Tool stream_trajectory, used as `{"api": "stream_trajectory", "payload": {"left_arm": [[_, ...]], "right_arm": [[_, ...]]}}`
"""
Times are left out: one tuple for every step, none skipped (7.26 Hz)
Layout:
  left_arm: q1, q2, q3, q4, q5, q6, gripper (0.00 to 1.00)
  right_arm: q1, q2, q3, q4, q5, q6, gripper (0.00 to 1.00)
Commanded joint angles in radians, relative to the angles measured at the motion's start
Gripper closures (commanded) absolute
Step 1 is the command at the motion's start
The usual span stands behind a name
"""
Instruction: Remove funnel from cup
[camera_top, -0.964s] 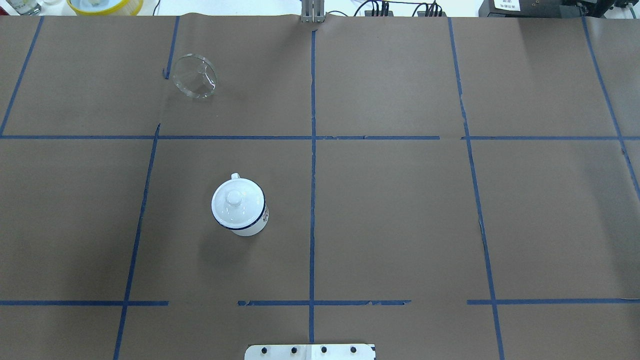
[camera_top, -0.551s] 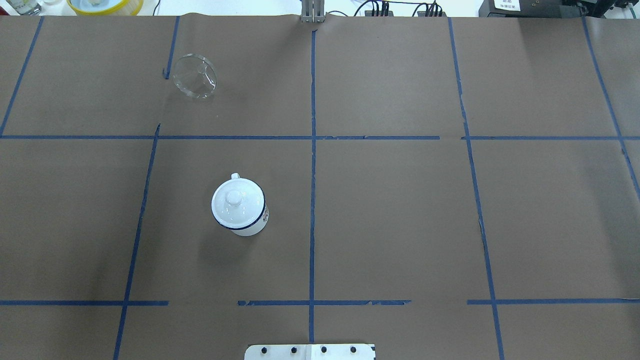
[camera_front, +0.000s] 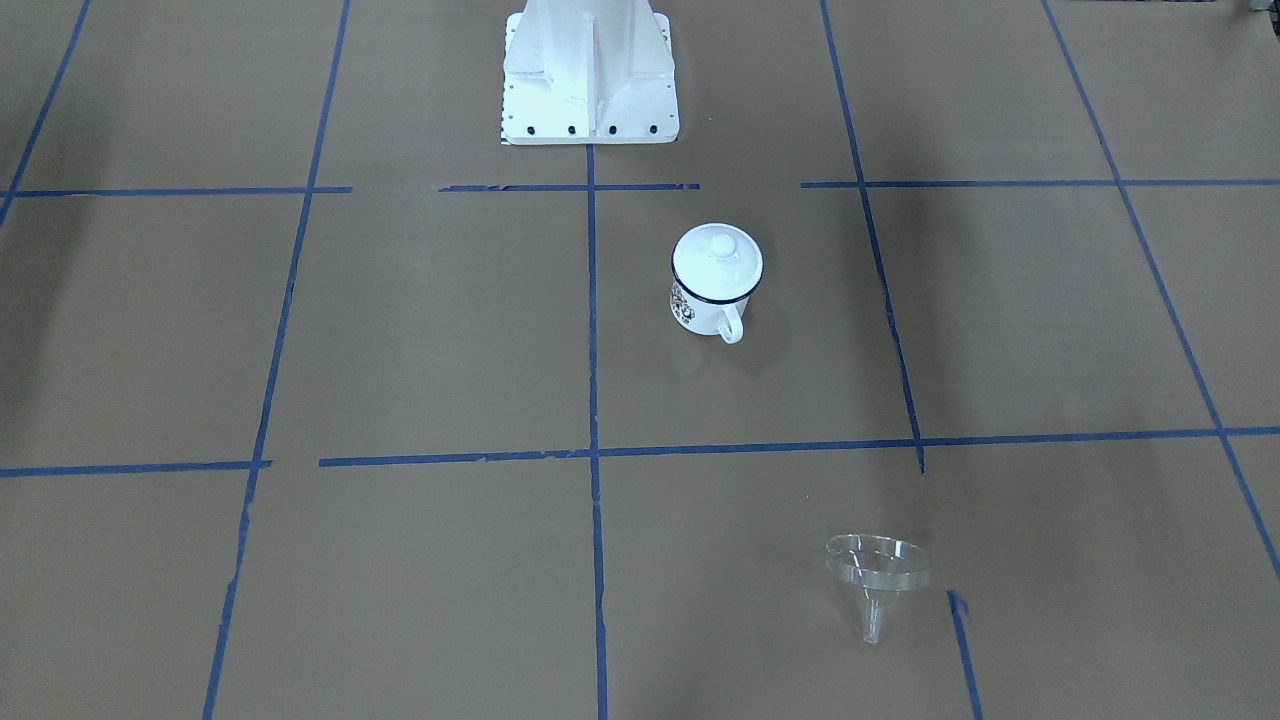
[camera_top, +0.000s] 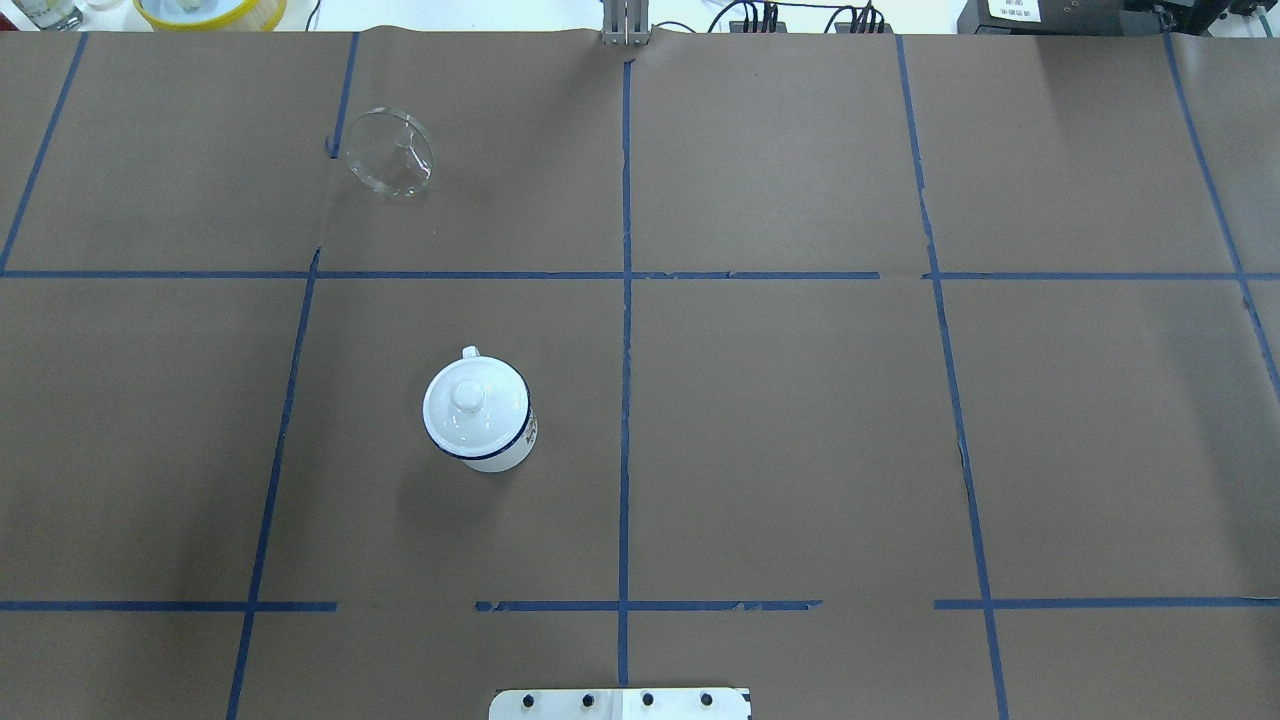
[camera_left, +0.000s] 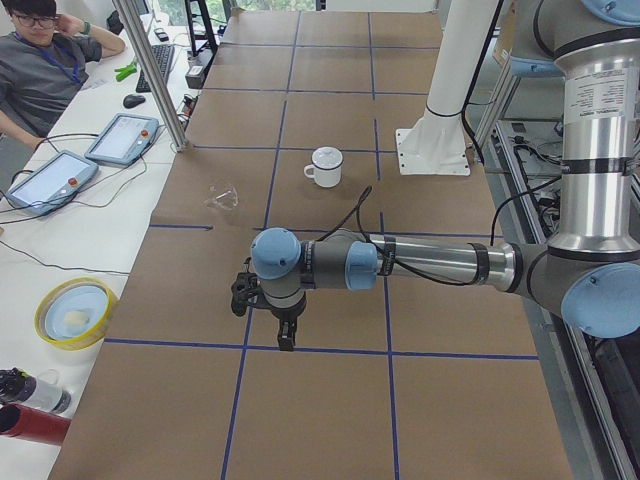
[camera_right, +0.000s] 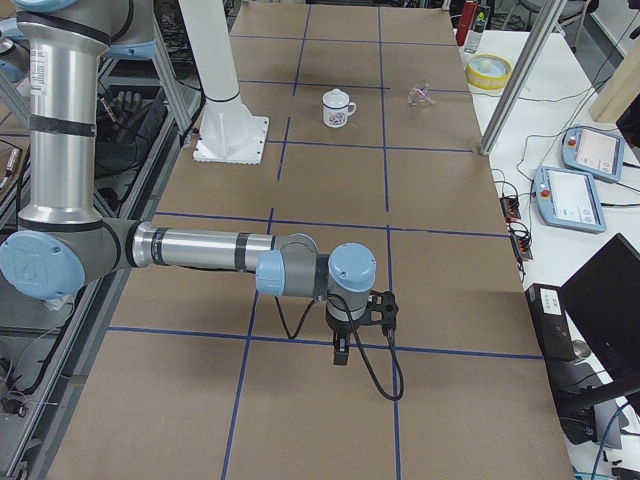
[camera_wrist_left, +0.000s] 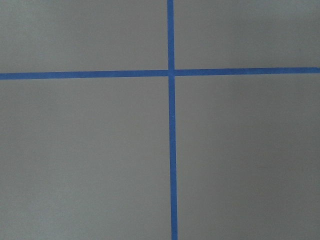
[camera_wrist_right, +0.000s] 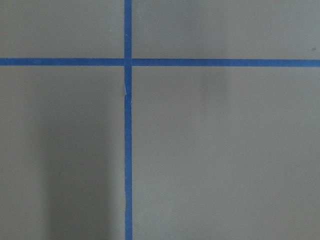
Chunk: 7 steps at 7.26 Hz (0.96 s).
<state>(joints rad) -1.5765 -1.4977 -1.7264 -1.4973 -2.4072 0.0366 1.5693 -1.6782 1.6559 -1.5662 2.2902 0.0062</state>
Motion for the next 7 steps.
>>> {"api": "stream_trajectory", "payload": {"left_arm": [[0.001,-0.004,-0.007,-0.005,-0.009,0.003,0.00],[0.000,-0.001,-0.010,-0.005,-0.007,0.003,0.00],[0.000,-0.002,-0.012,-0.003,-0.007,0.003,0.00],[0.000,-0.002,-0.013,-0.003,-0.007,0.003,0.00],[0.000,-0.001,-0.015,-0.003,-0.006,0.003,0.00],[0.000,-0.001,-0.016,-0.003,-0.006,0.003,0.00],[0.000,-0.001,-0.016,-0.003,-0.006,0.003,0.00]], "right_arm": [[0.000,0.000,0.001,0.000,0.000,0.000,0.00],[0.000,0.000,0.001,0.000,0.000,0.000,0.00],[0.000,0.000,0.001,0.000,0.000,0.000,0.00],[0.000,0.000,0.001,0.000,0.000,0.000,0.00],[0.000,0.000,0.001,0.000,0.000,0.000,0.00],[0.000,0.000,0.001,0.000,0.000,0.000,0.00],[0.000,0.000,0.001,0.000,0.000,0.000,0.00]]}}
